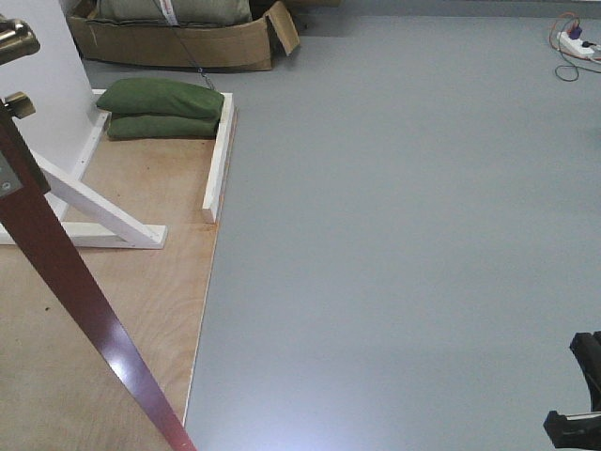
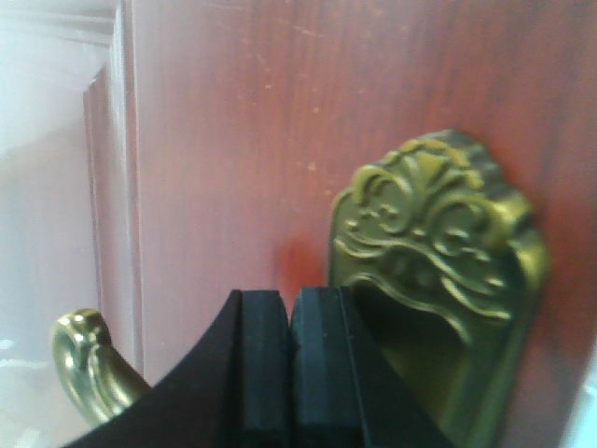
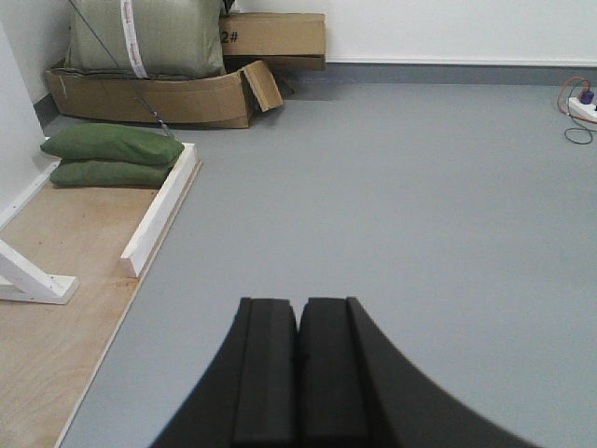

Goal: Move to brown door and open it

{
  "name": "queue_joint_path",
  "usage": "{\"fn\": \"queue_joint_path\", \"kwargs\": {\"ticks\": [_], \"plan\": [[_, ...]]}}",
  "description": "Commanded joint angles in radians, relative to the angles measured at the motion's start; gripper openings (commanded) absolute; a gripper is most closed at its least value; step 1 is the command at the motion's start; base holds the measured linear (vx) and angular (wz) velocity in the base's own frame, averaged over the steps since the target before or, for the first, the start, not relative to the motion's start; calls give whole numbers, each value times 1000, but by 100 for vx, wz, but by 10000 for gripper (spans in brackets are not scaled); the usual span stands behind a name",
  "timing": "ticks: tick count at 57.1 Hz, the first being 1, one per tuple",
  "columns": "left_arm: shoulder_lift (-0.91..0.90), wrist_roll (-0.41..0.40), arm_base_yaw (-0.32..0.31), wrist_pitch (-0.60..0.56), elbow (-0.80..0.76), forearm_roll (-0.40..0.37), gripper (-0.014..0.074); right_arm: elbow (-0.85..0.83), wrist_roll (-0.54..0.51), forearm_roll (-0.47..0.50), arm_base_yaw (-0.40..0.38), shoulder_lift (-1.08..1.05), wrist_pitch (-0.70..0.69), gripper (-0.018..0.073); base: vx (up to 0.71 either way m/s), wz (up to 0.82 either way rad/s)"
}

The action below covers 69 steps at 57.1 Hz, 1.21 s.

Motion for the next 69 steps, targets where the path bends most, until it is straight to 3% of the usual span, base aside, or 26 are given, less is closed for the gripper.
{"fn": "queue_joint_path", "kwargs": {"ticks": [1, 69], "plan": [[9, -5, -5, -9, -29, -8, -6, 3, -8, -4, 1, -6, -82, 0, 5, -3], [9, -5, -5, -9, -29, -8, -6, 3, -8, -4, 1, -6, -80, 0, 9, -7]]}}
